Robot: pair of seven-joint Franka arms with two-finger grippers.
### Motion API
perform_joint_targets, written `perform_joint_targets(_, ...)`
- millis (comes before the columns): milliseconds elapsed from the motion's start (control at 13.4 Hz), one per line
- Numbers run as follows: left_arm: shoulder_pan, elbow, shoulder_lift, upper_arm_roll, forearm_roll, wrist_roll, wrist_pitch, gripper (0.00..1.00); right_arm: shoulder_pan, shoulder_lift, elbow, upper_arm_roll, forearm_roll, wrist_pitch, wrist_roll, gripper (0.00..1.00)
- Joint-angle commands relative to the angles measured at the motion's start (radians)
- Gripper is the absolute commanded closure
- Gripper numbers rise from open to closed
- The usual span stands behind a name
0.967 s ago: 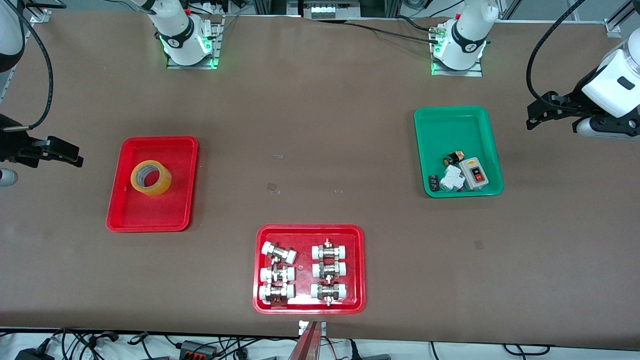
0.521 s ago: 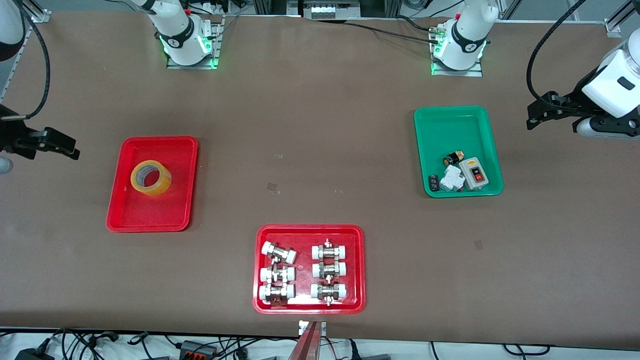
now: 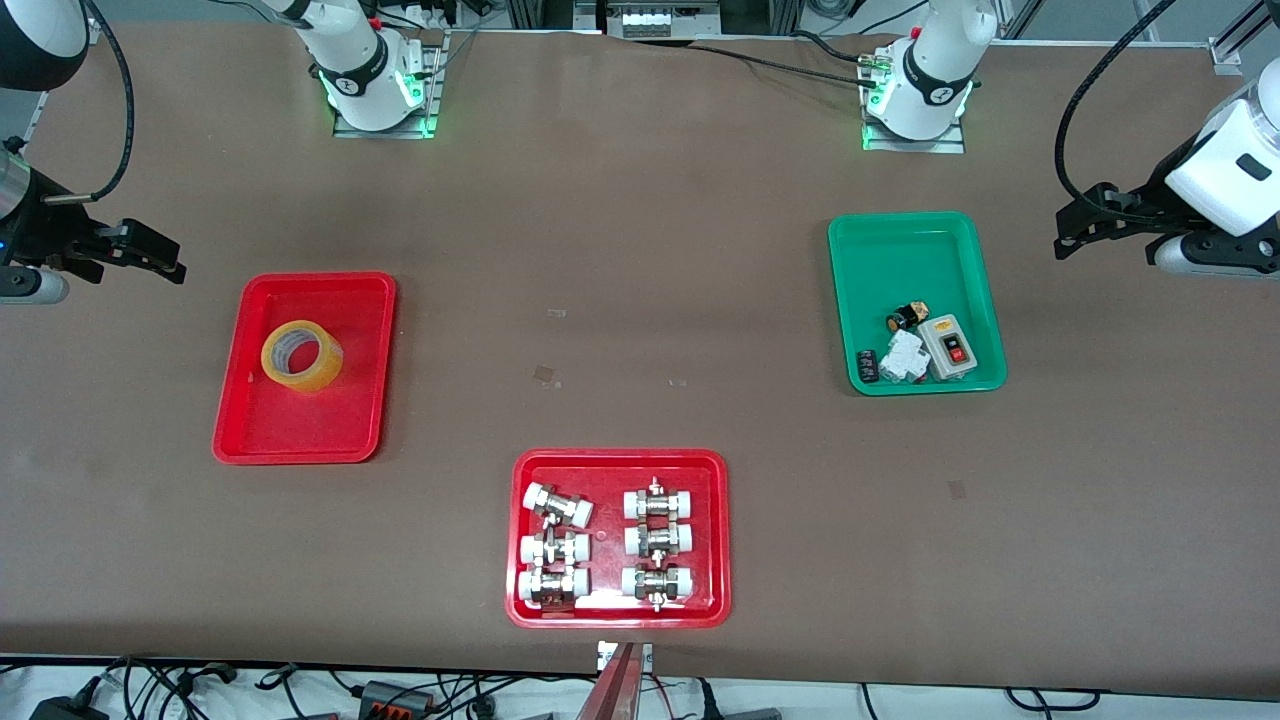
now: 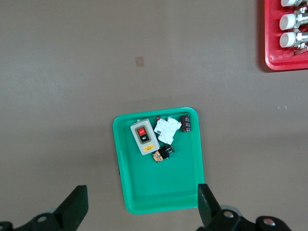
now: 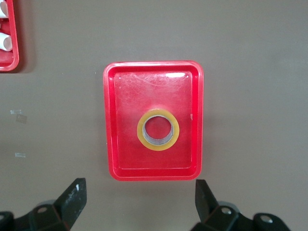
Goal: Left arm passes tape to right arm into tray
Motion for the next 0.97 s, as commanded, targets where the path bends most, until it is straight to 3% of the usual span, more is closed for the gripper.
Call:
perform_joint_targets(0,0.003,-0.007,-0.007,0.0,0.02,0.006,-0.01,0.0,0.006,-0.026,-0.005,0.001,-0.014,0.007,0.01,0.0)
perform_joint_targets(893,0.003,-0.007,-0.007,0.001,0.018,0.006,-0.01,0.0,-0.023,-0.026,-0.003,0.011,0.0,0.007,0.0,0.0)
